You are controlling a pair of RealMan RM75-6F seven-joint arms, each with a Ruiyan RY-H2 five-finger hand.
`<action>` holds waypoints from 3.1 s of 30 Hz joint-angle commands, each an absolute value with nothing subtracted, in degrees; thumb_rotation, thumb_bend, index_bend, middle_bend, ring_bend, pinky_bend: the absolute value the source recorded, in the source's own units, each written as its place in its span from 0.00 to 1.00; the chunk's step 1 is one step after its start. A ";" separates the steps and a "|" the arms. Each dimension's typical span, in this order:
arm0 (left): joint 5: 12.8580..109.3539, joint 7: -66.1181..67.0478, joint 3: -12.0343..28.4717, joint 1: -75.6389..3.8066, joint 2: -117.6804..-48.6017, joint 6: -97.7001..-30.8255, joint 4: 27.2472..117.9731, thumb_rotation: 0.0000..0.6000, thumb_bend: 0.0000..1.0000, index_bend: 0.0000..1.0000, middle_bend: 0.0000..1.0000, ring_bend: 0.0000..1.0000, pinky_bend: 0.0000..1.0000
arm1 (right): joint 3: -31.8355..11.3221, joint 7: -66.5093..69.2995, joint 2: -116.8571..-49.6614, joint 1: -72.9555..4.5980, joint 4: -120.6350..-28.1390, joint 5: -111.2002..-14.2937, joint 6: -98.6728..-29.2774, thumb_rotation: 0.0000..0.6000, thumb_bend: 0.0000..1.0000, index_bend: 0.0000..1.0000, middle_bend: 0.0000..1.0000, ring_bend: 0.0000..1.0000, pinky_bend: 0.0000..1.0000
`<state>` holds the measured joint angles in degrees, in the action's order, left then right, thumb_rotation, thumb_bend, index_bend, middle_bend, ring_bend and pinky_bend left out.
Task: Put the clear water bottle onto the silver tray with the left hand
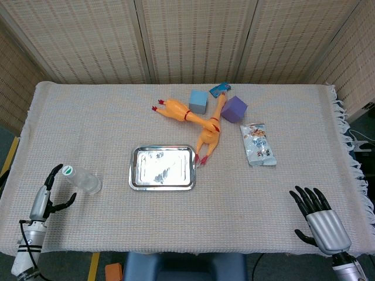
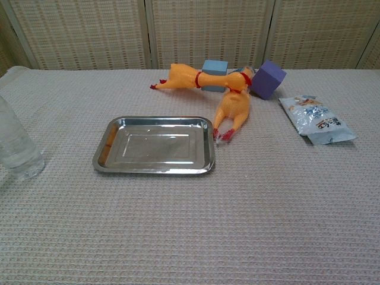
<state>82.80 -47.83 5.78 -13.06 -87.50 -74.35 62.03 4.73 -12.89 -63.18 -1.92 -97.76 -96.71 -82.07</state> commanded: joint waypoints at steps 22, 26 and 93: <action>82.33 -50.05 6.42 -17.34 -90.33 -69.07 61.40 1.00 0.31 0.11 0.20 0.11 0.10 | 3.87 -14.65 -63.95 -2.73 -97.71 -93.89 -80.15 1.00 0.11 0.00 0.00 0.00 0.00; 82.64 -50.84 6.18 -17.65 -90.36 -68.78 61.01 1.00 0.32 0.20 0.31 0.19 0.18 | 3.77 -14.83 -64.00 -2.81 -97.74 -93.53 -80.00 1.00 0.11 0.00 0.00 0.00 0.00; 83.29 -44.54 7.59 -19.51 -84.57 -72.58 77.56 1.00 0.36 0.24 0.31 0.18 0.20 | 5.06 -16.04 -63.86 -3.60 -98.47 -92.92 -77.99 1.00 0.11 0.00 0.00 0.00 0.00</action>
<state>84.04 -42.22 7.79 -18.77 -84.50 -72.77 78.10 5.05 -16.07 -63.89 -3.62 -98.46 -92.90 -77.96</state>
